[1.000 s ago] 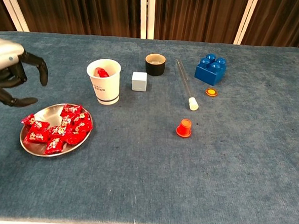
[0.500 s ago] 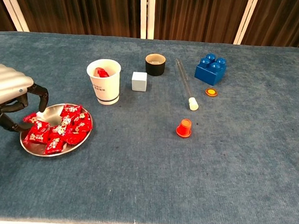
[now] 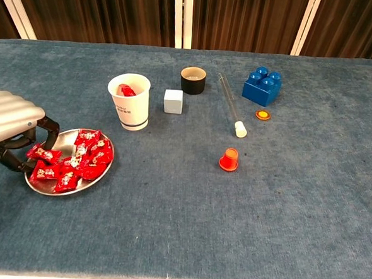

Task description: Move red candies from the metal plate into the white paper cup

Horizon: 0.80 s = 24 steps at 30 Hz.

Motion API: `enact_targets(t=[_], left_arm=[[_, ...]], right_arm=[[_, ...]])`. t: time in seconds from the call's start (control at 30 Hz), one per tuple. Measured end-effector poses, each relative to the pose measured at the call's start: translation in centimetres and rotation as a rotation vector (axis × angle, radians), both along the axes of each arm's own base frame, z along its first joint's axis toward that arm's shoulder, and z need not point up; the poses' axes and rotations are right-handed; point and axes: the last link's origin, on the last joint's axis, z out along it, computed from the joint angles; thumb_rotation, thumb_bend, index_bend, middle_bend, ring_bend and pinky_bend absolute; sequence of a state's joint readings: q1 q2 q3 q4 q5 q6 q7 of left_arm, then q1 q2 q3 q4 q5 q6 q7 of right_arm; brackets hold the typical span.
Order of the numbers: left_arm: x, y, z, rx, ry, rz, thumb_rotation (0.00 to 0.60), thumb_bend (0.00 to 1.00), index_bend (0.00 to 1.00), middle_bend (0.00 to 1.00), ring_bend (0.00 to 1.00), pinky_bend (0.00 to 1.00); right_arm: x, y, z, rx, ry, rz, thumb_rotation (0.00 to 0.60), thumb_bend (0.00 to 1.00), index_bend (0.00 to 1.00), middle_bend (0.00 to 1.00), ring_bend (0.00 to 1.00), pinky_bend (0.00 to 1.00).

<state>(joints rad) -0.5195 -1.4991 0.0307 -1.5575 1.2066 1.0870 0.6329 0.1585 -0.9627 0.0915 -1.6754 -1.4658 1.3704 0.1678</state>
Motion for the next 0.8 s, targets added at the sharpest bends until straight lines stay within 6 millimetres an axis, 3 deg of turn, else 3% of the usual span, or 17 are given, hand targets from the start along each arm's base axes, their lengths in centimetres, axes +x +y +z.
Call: enact_targets(t=[0.17,0.37,0.63,0.8], left_arm=[[0.8,0.1,0.2,0.008,-0.033,-0.017,0.6,0.37,0.62,0.91,0.88,0.8],[3.3,1.0,1.0,0.043,-0.136,-0.046,0.6,0.36,0.62,0.91,0.88,0.8],[9.2,5.1,2.1,0.088,-0.313,-0.098,0.6,0.36,0.6,0.91,0.88,0.8],[11.4,7.4,1.7,0.075,-0.357,-0.071,0.6,0.35,0.59,0.91,0.88,0.8]], right_arm=[[0.0,0.0,0.0,-0.003,0.0,0.0,0.6,0.06,0.0,0.0,0.0,0.03],[0.1,0.0,0.1,-0.006,-0.002,0.005,0.6,0.06,0.0,0.0,0.0,0.03],[0.2,0.1,0.0,-0.004,-0.007,0.009,0.6,0.06,0.0,0.0,0.0,0.03],[-0.3,0.5,0.3,-0.014,-0.011,-0.003,0.6,0.06,0.0,0.0,0.0,0.03]])
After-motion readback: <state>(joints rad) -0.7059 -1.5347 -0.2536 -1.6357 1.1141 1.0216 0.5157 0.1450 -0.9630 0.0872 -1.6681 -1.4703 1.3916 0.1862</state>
